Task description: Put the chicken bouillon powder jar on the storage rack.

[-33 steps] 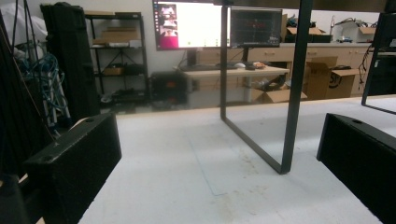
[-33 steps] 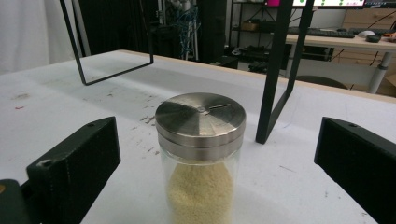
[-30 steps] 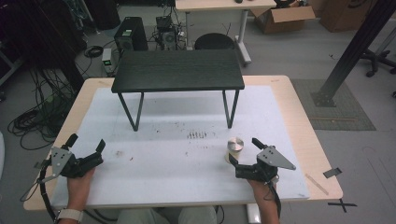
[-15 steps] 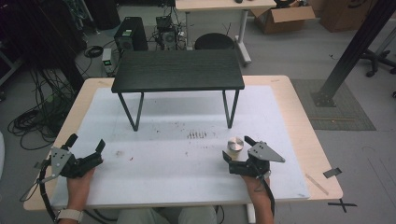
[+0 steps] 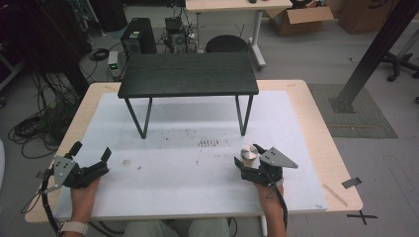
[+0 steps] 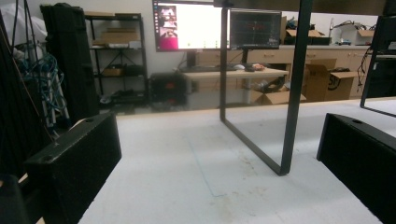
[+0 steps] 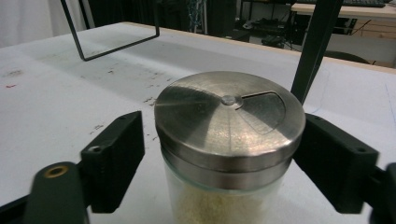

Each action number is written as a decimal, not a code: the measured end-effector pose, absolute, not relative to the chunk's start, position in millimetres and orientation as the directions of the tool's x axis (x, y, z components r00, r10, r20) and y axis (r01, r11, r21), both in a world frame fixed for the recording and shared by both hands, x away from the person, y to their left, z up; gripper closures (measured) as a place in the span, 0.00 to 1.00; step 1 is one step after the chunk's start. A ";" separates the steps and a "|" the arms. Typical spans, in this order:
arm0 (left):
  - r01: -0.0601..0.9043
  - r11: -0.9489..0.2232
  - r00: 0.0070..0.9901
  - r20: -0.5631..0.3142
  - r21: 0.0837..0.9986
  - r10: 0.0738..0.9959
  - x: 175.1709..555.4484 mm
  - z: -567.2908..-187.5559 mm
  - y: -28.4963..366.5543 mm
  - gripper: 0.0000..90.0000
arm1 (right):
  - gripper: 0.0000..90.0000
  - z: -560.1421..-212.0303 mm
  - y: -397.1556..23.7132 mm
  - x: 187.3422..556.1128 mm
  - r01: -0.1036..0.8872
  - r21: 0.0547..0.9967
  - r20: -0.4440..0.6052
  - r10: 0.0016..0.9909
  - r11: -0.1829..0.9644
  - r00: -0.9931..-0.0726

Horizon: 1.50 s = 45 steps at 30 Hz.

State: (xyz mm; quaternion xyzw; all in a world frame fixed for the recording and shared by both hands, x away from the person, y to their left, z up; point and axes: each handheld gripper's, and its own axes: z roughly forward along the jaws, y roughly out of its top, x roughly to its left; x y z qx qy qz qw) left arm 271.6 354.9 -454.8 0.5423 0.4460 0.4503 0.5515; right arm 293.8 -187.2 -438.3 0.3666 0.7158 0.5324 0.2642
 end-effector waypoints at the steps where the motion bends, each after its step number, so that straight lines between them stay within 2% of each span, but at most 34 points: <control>1: -0.013 0.006 0.196 -0.003 1.000 0.981 271.5 -454.8 355.0 0.00 | 0.24 -438.2 -187.4 293.7 0.244 0.956 0.012 0.807 0.164 -0.590; 22: -0.017 0.010 0.197 -0.006 1.000 0.980 271.3 -454.9 355.1 0.00 | 0.46 -437.9 -192.6 292.5 0.239 0.964 0.051 0.797 0.118 -0.601; 34: -0.016 0.010 0.197 -0.007 1.000 0.980 271.4 -454.8 355.0 0.00 | 0.47 -433.8 -191.4 292.9 0.223 0.964 0.021 0.796 0.144 -0.604; 45: -0.015 0.009 0.198 -0.006 1.000 0.980 271.6 -454.8 355.0 0.00 | 0.48 -400.4 -184.6 295.6 0.211 0.968 0.033 0.764 0.136 -0.645</control>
